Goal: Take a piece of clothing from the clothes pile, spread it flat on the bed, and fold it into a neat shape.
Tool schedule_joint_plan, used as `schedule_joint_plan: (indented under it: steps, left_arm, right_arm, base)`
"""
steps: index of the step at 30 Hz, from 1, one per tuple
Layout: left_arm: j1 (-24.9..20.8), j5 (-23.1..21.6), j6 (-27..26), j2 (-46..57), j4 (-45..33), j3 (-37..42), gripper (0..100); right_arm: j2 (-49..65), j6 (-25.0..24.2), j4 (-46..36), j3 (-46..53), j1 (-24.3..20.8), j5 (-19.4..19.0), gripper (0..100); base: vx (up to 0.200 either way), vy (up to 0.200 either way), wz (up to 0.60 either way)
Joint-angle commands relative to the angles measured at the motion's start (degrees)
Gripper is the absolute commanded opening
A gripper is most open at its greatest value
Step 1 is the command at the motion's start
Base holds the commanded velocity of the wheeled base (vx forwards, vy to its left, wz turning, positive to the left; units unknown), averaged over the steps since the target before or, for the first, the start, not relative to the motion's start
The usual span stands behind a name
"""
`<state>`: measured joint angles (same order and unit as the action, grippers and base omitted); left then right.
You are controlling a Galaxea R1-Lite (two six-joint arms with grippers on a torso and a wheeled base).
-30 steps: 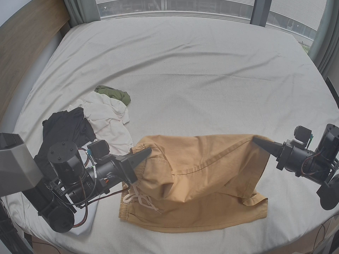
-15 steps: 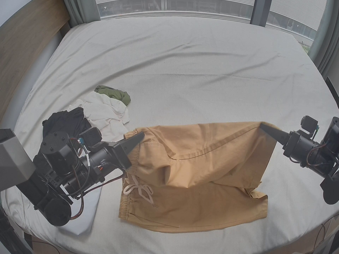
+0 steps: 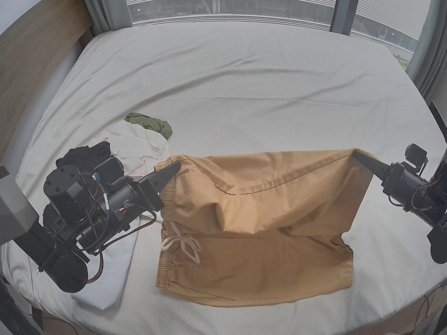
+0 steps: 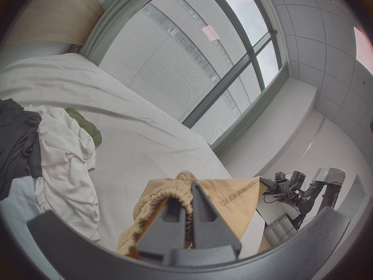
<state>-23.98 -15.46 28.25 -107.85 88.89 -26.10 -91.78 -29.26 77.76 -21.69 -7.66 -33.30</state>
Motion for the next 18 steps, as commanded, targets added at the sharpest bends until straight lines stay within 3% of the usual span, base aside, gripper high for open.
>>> schedule_joint_plan:
  steps: [1,18]
  left_arm:
    - [1.22,-0.1,-0.03,0.01,0.05,-0.09,0]
    - [2.89,-0.19,-0.03,0.27,0.05,-0.79,0]
  right_arm:
    - [0.38,-0.01,0.02,-0.37,1.59,-0.27,0]
    - [1.26,-1.33,0.02,-1.43,4.23,-1.06,0]
  base:
    - [0.0,0.0,0.0]
    - [0.0,0.0,0.0]
